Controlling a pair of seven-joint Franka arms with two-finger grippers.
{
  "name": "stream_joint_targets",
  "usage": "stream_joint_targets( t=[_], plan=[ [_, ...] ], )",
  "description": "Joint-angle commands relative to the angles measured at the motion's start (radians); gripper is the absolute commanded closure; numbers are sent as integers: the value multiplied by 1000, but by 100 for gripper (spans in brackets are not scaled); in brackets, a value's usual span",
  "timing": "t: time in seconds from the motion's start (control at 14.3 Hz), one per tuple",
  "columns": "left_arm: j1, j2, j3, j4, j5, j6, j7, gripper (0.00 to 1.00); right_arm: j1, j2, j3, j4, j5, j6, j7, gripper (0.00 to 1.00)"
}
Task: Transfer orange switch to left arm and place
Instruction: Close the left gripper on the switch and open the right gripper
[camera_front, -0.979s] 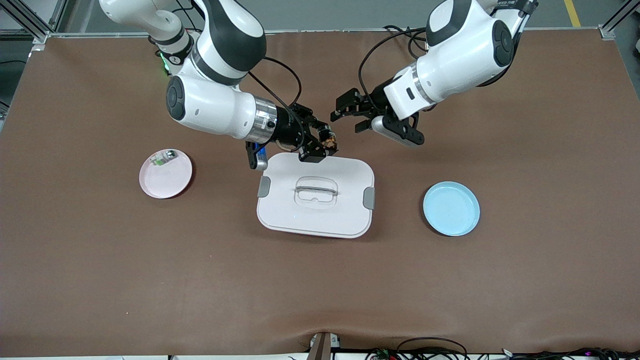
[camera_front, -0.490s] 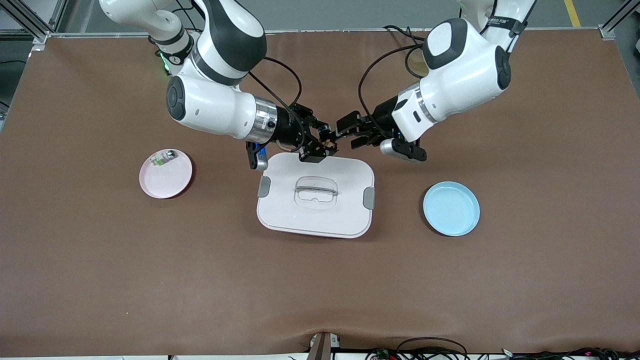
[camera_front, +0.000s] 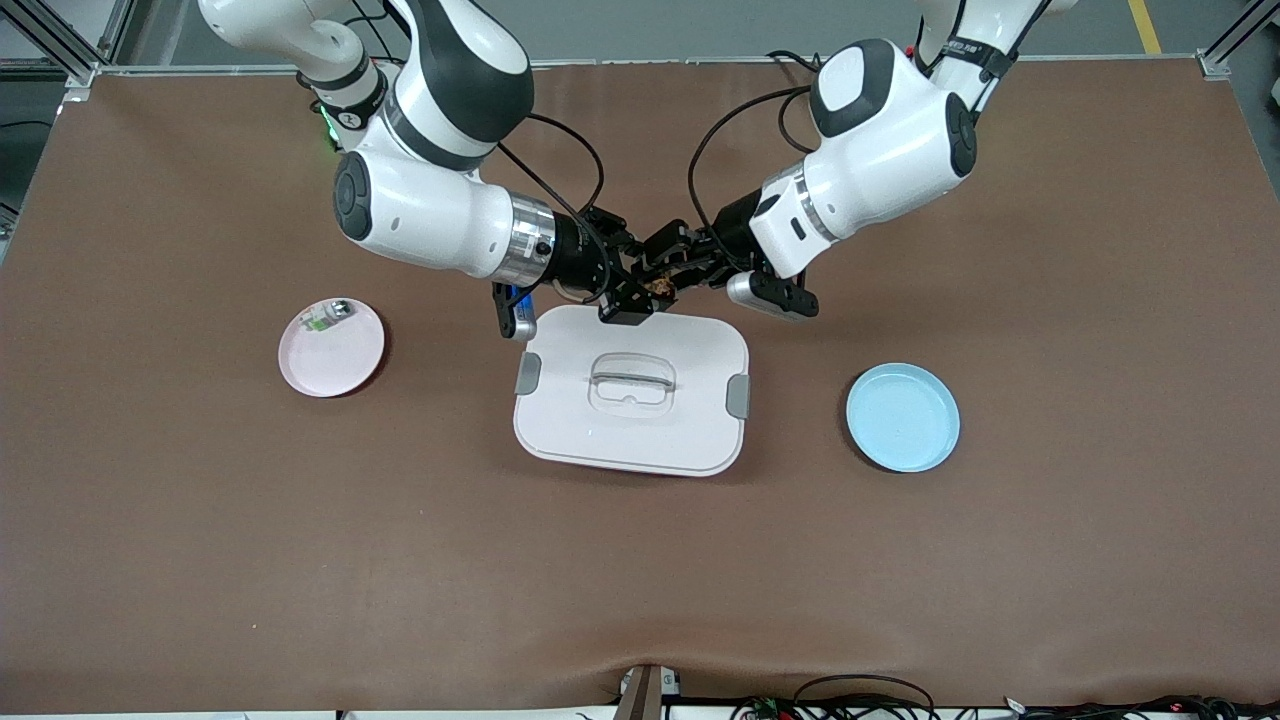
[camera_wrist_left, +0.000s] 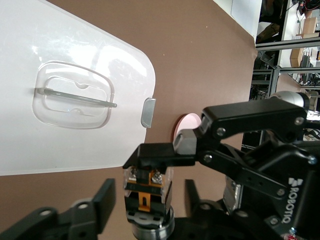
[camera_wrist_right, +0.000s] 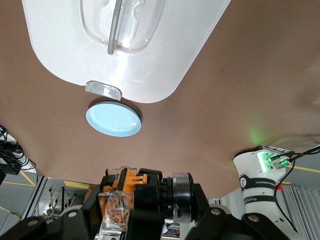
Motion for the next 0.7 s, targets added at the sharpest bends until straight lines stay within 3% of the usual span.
stream_joint_targets(
  t=[0.0,0.14,0.42,0.56,0.63],
  plan=[
    [-2,12,-5,11,-22,22,14,77,14,14,-11,27,13,-1,20,63],
    [0,14,-5,16,-22,22,14,100,13,14,-11,27,13,-3,20,63],
    [0,20,-5,19,-18,24,14,100,13,14,-11,27,11,-3,20,58],
    [4,16,-5,18,-9,22,11,100,13,14,-11,27,11,-3,20,35],
    [5,12,-3,18,-7,22,13,100,13,14,-11,25,11,-3,20,7]
  ],
)
